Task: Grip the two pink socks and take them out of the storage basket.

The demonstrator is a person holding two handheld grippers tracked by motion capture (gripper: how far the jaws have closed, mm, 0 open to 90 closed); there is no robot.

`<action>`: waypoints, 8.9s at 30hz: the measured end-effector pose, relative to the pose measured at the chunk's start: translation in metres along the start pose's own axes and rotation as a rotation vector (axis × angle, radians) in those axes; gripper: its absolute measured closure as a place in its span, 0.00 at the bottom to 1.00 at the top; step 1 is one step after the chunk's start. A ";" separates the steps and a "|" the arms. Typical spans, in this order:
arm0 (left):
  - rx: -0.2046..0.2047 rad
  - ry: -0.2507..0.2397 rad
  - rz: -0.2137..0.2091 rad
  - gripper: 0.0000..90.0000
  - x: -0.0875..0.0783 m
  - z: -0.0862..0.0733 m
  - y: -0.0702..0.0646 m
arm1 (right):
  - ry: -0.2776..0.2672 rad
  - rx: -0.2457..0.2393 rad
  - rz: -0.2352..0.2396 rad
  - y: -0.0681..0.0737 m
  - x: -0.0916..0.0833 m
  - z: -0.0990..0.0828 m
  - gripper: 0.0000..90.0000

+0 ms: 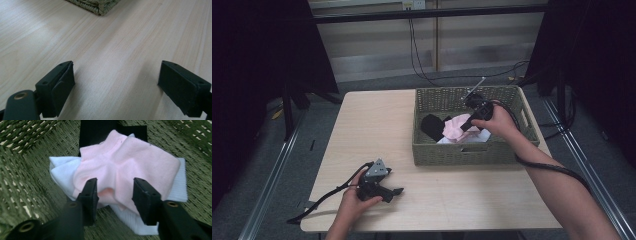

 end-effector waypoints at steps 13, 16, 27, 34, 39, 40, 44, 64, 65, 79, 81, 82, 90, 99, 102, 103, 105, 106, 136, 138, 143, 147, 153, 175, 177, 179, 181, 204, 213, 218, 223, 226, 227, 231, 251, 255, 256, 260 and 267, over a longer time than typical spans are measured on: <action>0.000 0.002 0.002 0.14 0.000 0.000 0.000 | 0.043 0.023 0.040 0.002 0.015 0.005 0.97; -0.001 0.002 0.000 0.14 0.000 0.000 0.000 | 0.031 0.017 0.033 -0.004 0.002 0.008 0.97; 0.001 0.003 0.001 0.14 0.000 0.000 0.000 | -0.020 0.023 0.023 -0.024 -0.052 0.020 0.97; 0.000 0.002 0.001 0.14 0.000 0.000 0.000 | -0.049 0.020 0.023 -0.032 -0.084 0.025 0.97; 0.000 0.002 0.001 0.14 0.000 0.000 0.000 | -0.062 0.020 0.029 -0.032 -0.099 0.027 0.97; 0.000 0.003 0.001 0.14 0.000 0.000 0.000 | -0.060 0.016 0.032 -0.031 -0.103 0.026 0.97; 0.000 -0.001 0.000 0.14 0.000 0.000 0.000 | -0.078 0.003 0.043 -0.027 -0.118 0.026 0.97; 0.001 0.000 0.000 0.14 0.000 0.000 0.000 | -0.130 -0.065 0.125 0.001 -0.164 0.004 0.97; 0.000 0.002 0.001 0.14 0.000 0.000 0.000 | -0.138 -0.082 0.130 0.003 -0.167 0.001 0.97; 0.001 0.000 -0.001 0.14 0.000 0.000 0.000 | -0.169 -0.147 0.178 0.027 -0.187 -0.018 0.97; 0.002 0.005 0.001 0.14 0.000 0.000 0.000 | -0.168 -0.167 0.189 0.034 -0.189 -0.024 0.97; 0.000 0.001 0.000 0.14 0.000 0.000 0.000 | -0.168 -0.167 0.189 0.034 -0.189 -0.024 0.97; 0.001 0.001 0.002 0.14 0.000 0.000 0.000 | -0.159 -0.210 0.249 0.058 -0.184 -0.041 0.97; 0.000 0.001 0.002 0.14 0.000 0.000 0.000 | -0.099 -0.240 0.275 0.078 -0.150 -0.059 0.79; -0.001 -0.001 0.002 0.14 0.000 0.000 0.000 | -0.088 -0.228 0.267 0.077 -0.143 -0.058 0.73; -0.001 -0.005 0.001 0.14 0.000 0.000 0.000 | -0.091 -0.227 0.258 0.075 -0.142 -0.056 0.72; -0.001 -0.001 0.002 0.14 0.000 0.000 0.000 | -0.096 -0.215 0.245 0.070 -0.138 -0.052 0.70; -0.001 0.000 0.002 0.14 0.000 0.000 0.000 | -0.096 -0.201 0.226 0.065 -0.135 -0.048 0.68; 0.003 0.002 0.000 0.14 0.000 0.000 0.000 | 0.006 0.053 0.013 -0.014 0.003 -0.013 0.44; 0.003 0.001 0.000 0.14 0.000 0.000 0.000 | 0.020 0.079 0.013 -0.016 0.010 -0.013 0.38; 0.003 0.002 0.000 0.14 0.000 0.000 0.000 | 0.039 0.100 0.036 -0.013 0.025 -0.010 0.33; 0.004 0.003 0.000 0.14 0.000 0.000 0.000 | 0.062 0.096 0.043 -0.009 0.031 -0.010 0.33; 0.004 0.003 0.000 0.14 0.000 0.000 0.000 | 0.103 0.077 0.054 -0.003 0.033 -0.012 0.80; 0.005 0.006 -0.002 0.14 0.000 0.000 0.000 | 0.066 0.035 0.095 -0.011 -0.030 -0.003 0.94; 0.004 0.005 -0.003 0.14 0.000 0.000 0.000 | 0.067 0.024 0.091 -0.011 -0.034 -0.002 0.94; 0.004 0.005 -0.002 0.14 0.000 0.000 0.000 | 0.062 0.019 0.094 -0.011 -0.038 -0.001 0.94; 0.004 0.006 -0.002 0.14 0.000 0.000 0.000 | 0.061 0.017 0.097 -0.011 -0.042 -0.001 0.94; 0.004 0.005 -0.002 0.14 0.000 0.000 0.000 | 0.066 -0.074 0.102 -0.004 -0.077 0.004 0.94; 0.004 0.006 -0.002 0.14 0.000 0.000 0.000 | 0.036 -0.071 0.122 -0.004 -0.093 0.002 0.94; 0.004 0.005 -0.003 0.14 0.000 0.000 0.000 | 0.028 -0.080 0.127 -0.004 -0.102 -0.001 0.94; 0.004 0.006 -0.002 0.14 0.000 0.000 0.000 | 0.016 -0.078 0.138 -0.001 -0.108 -0.005 0.94; 0.004 0.005 -0.003 0.14 0.000 0.000 0.000 | 0.004 -0.084 0.144 0.000 -0.113 -0.006 0.94; 0.004 0.005 -0.003 0.14 0.000 0.000 0.000 | 0.000 -0.082 0.147 0.001 -0.114 -0.006 0.94; 0.004 0.005 -0.002 0.14 0.000 0.000 0.000 | 0.000 -0.100 0.143 0.002 -0.118 -0.010 0.94; 0.004 0.005 -0.003 0.14 0.000 0.000 0.000 | -0.032 -0.160 0.185 0.027 -0.137 -0.023 0.93; 0.004 0.005 -0.003 0.14 0.000 0.000 0.000 | -0.041 -0.168 0.194 0.032 -0.139 -0.025 0.93; 0.004 0.005 -0.002 0.14 0.000 0.000 0.000 | -0.039 -0.173 0.191 0.033 -0.140 -0.025 0.93; 0.004 0.002 -0.002 0.14 0.000 0.000 0.000 | -0.044 -0.179 0.202 0.038 -0.141 -0.029 0.93; 0.004 0.002 -0.001 0.14 0.000 0.000 0.000 | -0.045 -0.210 0.233 0.050 -0.137 -0.036 0.93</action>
Point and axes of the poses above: each handheld gripper's, and its own axes: x roughly forward along the jaws, z roughly out of its top, y roughly to its left, the point moved 6 cm from there along x, roughly forward along the jaws, and after that the axes turned 13 degrees about -z, right-handed, at the moved point
